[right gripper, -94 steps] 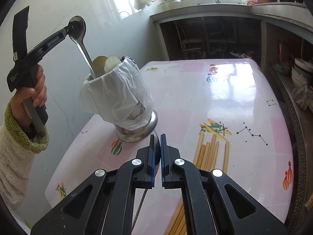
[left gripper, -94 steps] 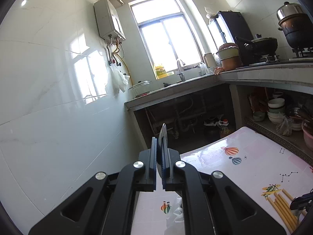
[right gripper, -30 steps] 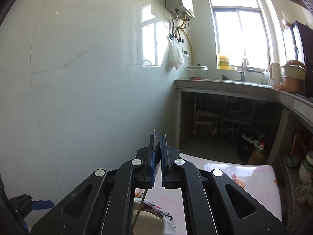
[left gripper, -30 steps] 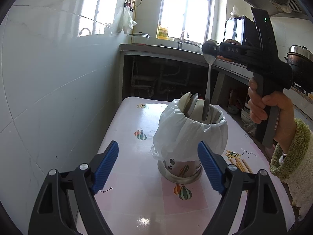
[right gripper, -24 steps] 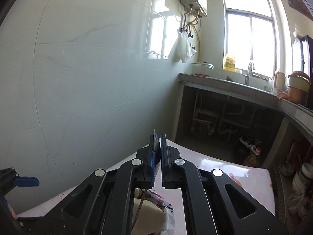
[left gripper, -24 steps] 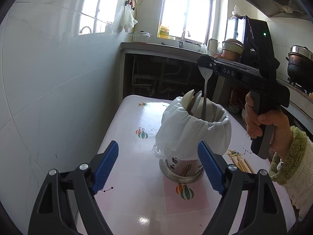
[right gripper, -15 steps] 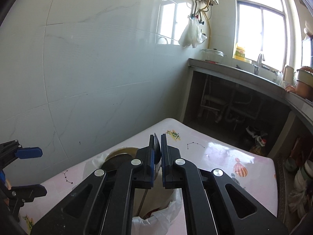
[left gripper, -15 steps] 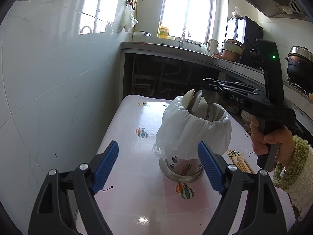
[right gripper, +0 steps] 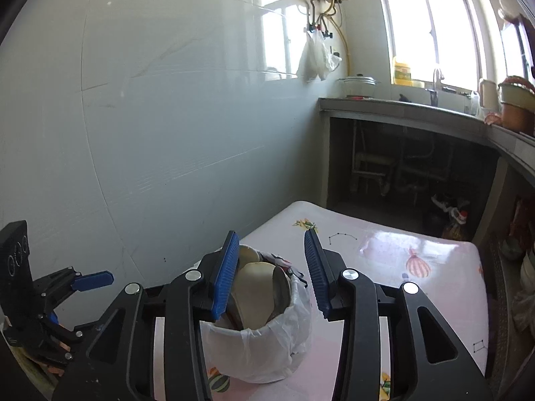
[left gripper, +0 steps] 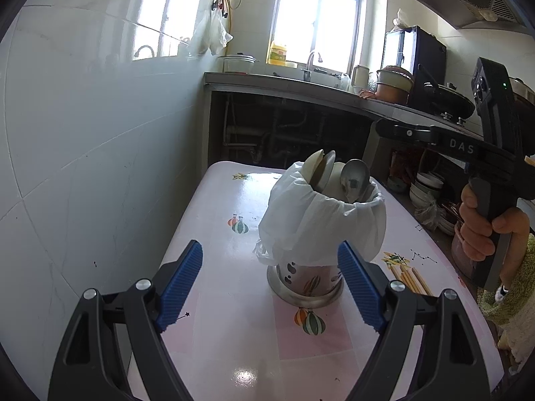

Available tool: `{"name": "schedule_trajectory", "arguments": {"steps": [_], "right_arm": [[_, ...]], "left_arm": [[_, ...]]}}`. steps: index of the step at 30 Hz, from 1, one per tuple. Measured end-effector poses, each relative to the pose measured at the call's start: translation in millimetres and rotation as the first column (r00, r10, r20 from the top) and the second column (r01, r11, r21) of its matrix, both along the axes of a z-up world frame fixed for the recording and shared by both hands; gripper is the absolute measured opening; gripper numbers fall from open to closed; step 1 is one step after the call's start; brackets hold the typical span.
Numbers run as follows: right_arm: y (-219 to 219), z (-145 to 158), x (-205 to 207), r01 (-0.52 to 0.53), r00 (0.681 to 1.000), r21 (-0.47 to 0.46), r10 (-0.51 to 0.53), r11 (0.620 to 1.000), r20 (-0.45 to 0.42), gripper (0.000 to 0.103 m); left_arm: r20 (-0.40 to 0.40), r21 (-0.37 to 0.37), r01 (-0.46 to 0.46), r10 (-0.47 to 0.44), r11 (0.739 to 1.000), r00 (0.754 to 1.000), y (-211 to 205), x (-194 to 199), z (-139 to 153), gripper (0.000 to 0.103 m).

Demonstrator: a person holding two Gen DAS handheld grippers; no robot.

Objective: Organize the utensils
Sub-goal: 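Lower the smaller steel spoon into the bagged holder and open the right tool, then move both tools down to the wooden chopsticks lying on the table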

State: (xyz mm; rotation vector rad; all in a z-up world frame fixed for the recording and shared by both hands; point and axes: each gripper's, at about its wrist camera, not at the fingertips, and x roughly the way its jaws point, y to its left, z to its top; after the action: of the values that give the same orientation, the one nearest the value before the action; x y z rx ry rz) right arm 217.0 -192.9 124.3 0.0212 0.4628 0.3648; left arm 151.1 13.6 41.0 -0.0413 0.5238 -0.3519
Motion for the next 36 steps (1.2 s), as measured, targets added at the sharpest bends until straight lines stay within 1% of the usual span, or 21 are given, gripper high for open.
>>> {"name": "schedule_trajectory", "arguments": {"steps": [5, 7, 10, 13, 15, 16, 18, 20, 21, 24, 27, 30, 34, 35, 36], "right_arm": [[-41.4, -8.8, -29.9, 0.089, 0.992, 0.063, -0.083, 0.994, -0.098, 0.041], [-58.2, -17.6, -43.4, 0.140, 0.981, 0.062, -0.130, 0.988, -0.141, 0.041], [-84.3, -36.1, -63.5, 0.219, 0.955, 0.067, -0.200, 0.973, -0.218, 0.041], [-107.4, -63.6, -81.3, 0.291, 0.915, 0.077, -0.254, 0.954, -0.313, 0.041], [-118.7, -85.8, -91.7, 0.334, 0.882, 0.063, -0.288, 0.940, -0.373, 0.040], [-123.4, -97.9, -96.1, 0.349, 0.866, 0.060, -0.297, 0.935, -0.403, 0.038], [-128.9, -121.8, -102.5, 0.369, 0.830, 0.041, -0.309, 0.929, -0.463, 0.028], [-131.0, -142.8, -105.3, 0.387, 0.796, 0.009, -0.330, 0.922, -0.508, 0.023], [-131.9, -151.5, -105.7, 0.390, 0.783, 0.005, -0.329, 0.921, -0.528, 0.019], [-135.4, -169.4, -107.0, 0.396, 0.756, -0.010, -0.332, 0.918, -0.564, 0.015], [-131.6, -177.8, -100.8, 0.383, 0.750, -0.032, -0.331, 0.923, -0.573, 0.013], [-130.6, -178.6, -101.7, 0.367, 0.761, -0.032, -0.320, 0.929, -0.565, 0.012], [-132.1, -177.0, -102.8, 0.355, 0.769, -0.033, -0.311, 0.934, -0.559, 0.011], [-131.9, -176.4, -103.1, 0.352, 0.771, -0.028, -0.307, 0.936, -0.558, 0.011], [-131.9, -175.7, -103.7, 0.348, 0.774, -0.024, -0.302, 0.937, -0.556, 0.011]], "left_arm": [[-0.013, 0.005, 0.035, -0.035, 0.999, 0.999, -7.8, -6.9, -1.5, 0.081], [-0.017, 0.012, 0.056, -0.056, 0.998, 0.998, -13.7, -10.9, -3.1, 0.081], [-0.032, 0.012, 0.092, -0.092, 0.996, 0.995, -23.4, -15.7, -5.9, 0.081], [-0.057, 0.006, 0.131, -0.131, 0.991, 0.990, -33.8, -20.7, -11.4, 0.081], [-0.077, 0.013, 0.158, -0.157, 0.987, 0.985, -42.9, -24.1, -17.4, 0.081], [-0.088, 0.022, 0.172, -0.170, 0.985, 0.982, -48.1, -26.1, -21.2, 0.081], [-0.112, 0.042, 0.202, -0.196, 0.979, 0.974, -59.2, -29.3, -28.1, 0.081], [-0.137, 0.056, 0.227, -0.218, 0.972, 0.966, -68.8, -32.0, -34.9, 0.081], [-0.148, 0.059, 0.240, -0.230, 0.969, 0.962, -72.8, -34.1, -37.6, 0.081], [-0.177, 0.070, 0.269, -0.253, 0.961, 0.951, -87.0, -35.8, -44.9, 0.081], [-0.211, 0.090, 0.303, -0.279, 0.949, 0.937, -100.8, -35.7, -51.5, 0.081], [-0.228, 0.111, 0.330, -0.299, 0.937, 0.927, -116.4, -35.1, -56.8, 0.081], [-0.248, 0.109, 0.367, -0.333, 0.924, 0.910, -135.9, -31.2, -62.2, 0.081], [-0.250, 0.108, 0.376, -0.341, 0.920, 0.906, -141.1, -30.0, -63.1, 0.080], [-0.251, 0.108, 0.386, -0.351, 0.916, 0.902, -146.8, -29.5, -63.8, 0.077]]}}
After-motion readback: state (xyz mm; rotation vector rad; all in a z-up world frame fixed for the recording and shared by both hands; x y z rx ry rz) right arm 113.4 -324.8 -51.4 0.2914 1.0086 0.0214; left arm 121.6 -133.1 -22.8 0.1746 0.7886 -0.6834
